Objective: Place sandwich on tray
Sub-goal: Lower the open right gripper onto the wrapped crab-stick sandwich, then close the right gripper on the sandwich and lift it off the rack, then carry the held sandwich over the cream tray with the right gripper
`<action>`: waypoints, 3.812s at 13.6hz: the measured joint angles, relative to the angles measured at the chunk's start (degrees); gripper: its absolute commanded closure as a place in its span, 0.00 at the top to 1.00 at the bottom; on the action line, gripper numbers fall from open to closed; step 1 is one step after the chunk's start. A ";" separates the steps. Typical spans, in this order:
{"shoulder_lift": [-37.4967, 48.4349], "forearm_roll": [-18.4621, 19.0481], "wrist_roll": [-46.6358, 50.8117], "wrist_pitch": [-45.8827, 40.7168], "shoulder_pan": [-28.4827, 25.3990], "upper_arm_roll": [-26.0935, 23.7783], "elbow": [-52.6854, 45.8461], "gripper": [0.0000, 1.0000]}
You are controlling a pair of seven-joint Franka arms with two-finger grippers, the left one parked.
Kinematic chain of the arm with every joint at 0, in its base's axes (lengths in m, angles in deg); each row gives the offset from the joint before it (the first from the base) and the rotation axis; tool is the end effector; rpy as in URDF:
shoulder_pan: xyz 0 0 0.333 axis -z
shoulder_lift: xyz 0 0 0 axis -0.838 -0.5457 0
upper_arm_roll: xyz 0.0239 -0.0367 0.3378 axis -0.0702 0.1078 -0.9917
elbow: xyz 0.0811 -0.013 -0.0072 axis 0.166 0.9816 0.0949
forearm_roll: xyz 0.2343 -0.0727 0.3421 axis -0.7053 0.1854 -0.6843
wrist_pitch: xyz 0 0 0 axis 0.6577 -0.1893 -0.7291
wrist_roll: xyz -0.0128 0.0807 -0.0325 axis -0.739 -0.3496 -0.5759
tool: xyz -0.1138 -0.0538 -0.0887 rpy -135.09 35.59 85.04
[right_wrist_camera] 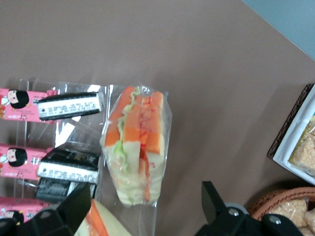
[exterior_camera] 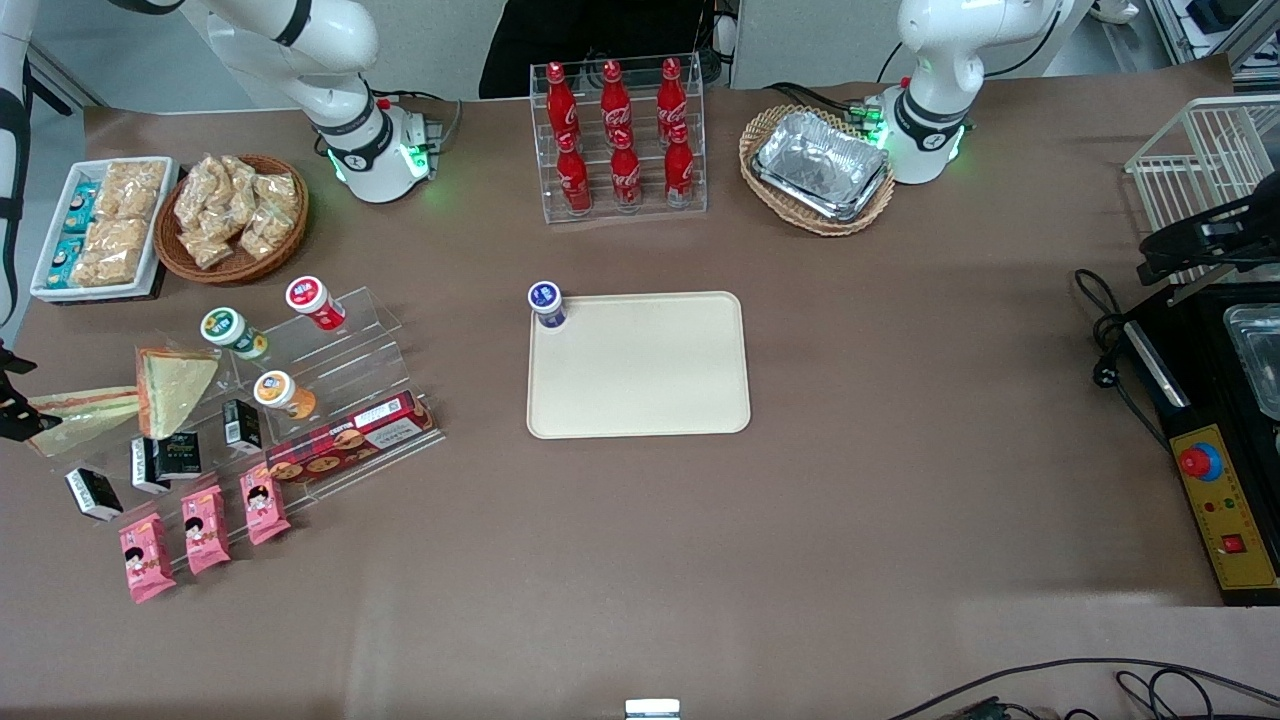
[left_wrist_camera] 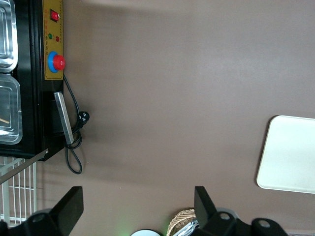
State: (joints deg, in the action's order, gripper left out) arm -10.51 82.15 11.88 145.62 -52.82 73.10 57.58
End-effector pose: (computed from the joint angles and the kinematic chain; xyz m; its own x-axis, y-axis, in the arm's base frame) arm 0.5879 -0.3142 0.3778 0.5202 -0.8527 0.0481 -0.8492 -0.5105 0.1352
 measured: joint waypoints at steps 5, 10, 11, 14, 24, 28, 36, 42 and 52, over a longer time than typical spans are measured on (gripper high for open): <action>-2.38 0.31 -0.06 4.22 0.43 0.00 0.07 1.00; -4.04 0.33 -0.26 5.91 0.72 -0.01 0.07 1.00; -4.30 0.33 -0.26 6.03 0.72 -0.02 0.07 0.99; -4.87 0.34 -0.29 6.22 0.72 -0.03 0.07 0.57; -2.24 0.40 -11.62 5.77 0.74 0.01 -1.45 0.07; 1.91 0.38 -20.48 2.03 0.71 -0.19 -4.11 0.07; 6.03 0.35 -25.52 -16.31 -6.15 -6.03 -12.84 0.07; 6.49 0.33 -28.02 -16.37 -19.08 -6.38 -13.91 0.07; 6.37 -4.01 -54.96 -16.25 -32.88 -6.54 -13.92 0.07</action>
State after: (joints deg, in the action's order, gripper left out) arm -4.14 78.15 -43.09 129.37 -85.70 66.56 43.67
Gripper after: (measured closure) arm 0.824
